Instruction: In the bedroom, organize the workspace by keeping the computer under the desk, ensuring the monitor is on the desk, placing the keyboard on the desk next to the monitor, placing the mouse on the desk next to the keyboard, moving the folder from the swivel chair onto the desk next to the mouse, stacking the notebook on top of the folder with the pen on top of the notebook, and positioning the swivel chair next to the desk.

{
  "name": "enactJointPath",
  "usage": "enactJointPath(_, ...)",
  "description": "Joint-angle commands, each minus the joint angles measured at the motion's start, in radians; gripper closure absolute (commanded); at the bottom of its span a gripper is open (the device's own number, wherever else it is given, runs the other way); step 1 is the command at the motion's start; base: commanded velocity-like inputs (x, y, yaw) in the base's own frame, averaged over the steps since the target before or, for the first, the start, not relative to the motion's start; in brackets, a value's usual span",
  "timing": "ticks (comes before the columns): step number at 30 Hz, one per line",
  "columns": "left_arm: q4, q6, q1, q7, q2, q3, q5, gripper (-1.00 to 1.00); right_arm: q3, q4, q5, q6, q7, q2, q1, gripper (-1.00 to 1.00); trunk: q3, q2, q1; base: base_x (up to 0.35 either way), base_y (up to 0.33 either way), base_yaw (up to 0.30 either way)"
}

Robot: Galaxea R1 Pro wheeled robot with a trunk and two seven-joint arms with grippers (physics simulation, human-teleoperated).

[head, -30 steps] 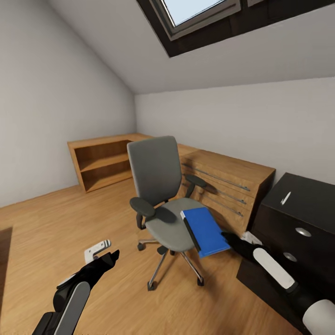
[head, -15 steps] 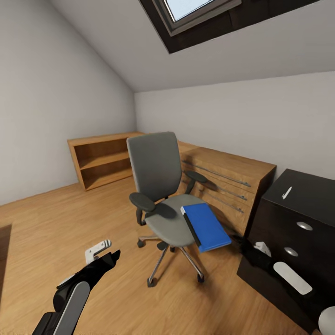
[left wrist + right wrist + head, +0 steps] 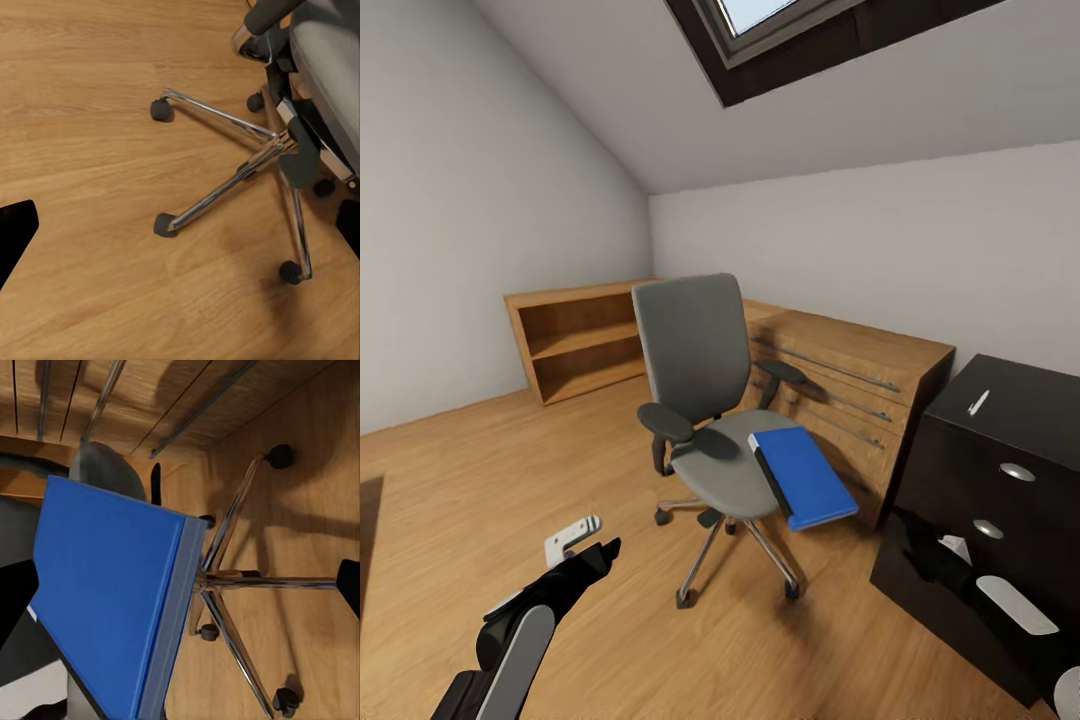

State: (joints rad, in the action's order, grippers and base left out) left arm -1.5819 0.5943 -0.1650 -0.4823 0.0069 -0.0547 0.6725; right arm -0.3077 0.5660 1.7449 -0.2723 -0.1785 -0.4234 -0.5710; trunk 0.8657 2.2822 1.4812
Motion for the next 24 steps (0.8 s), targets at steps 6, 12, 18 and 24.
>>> enactJointPath(6, -0.001, 0.001, -0.001, -0.010, 0.001, -0.002, 0.010, -1.00, -0.008, -0.002, 0.009, -0.009, 0.004, 0.000, -0.001, -1.00, 0.020, 0.043, 0.023, 0.000, 0.000, 0.000)
enactJointPath(12, -0.001, 0.001, -0.001, -0.010, 0.001, -0.003, 0.009, -1.00, 0.001, 0.000, 0.017, -0.019, -0.001, 0.037, -0.003, -1.00, 0.039, 0.085, 0.046, 0.000, 0.000, 0.000)
enactJointPath(18, -0.002, 0.001, -0.001, -0.010, 0.001, -0.004, 0.009, -1.00, 0.004, -0.002, 0.015, -0.024, -0.073, 0.037, -0.003, -1.00, 0.057, 0.127, 0.069, 0.000, 0.000, 0.000)
enactJointPath(24, -0.001, 0.001, -0.001, -0.010, 0.001, -0.009, 0.009, -1.00, 0.004, -0.017, 0.013, -0.072, -0.189, 0.033, -0.003, -1.00, 0.076, 0.169, 0.092, 0.000, 0.000, 0.000)
